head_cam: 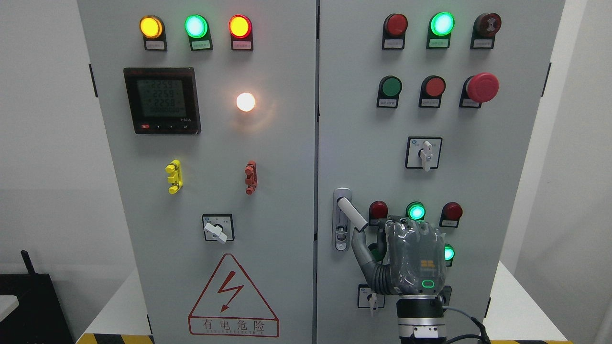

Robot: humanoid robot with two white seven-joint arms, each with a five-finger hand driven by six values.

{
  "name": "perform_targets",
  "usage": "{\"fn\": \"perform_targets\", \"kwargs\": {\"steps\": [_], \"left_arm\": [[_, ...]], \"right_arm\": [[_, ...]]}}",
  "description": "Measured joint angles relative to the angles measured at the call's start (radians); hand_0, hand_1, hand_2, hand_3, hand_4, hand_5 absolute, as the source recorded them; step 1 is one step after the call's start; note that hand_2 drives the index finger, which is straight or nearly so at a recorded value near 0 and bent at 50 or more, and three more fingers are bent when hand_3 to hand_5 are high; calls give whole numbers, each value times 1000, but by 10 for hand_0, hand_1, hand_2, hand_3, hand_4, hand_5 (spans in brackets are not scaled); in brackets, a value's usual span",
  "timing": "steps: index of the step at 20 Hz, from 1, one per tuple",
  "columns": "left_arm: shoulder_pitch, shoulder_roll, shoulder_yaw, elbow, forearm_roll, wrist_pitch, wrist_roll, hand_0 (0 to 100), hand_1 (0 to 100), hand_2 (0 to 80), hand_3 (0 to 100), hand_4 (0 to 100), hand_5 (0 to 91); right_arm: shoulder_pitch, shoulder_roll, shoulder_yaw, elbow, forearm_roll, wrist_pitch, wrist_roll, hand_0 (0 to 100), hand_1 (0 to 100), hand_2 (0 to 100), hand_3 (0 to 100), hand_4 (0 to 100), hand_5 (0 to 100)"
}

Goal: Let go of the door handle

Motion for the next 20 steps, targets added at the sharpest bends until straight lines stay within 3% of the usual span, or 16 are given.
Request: {"fn": "perform_targets", "kwargs": {"steps": [20], "left_arm": [[0, 0, 0, 0, 0, 0, 0, 120, 389, 0, 0, 0, 0]], "right_arm": [[-25, -1, -21, -2, -1, 0, -2, 566, 393, 1000, 1000, 1000, 976]]}}
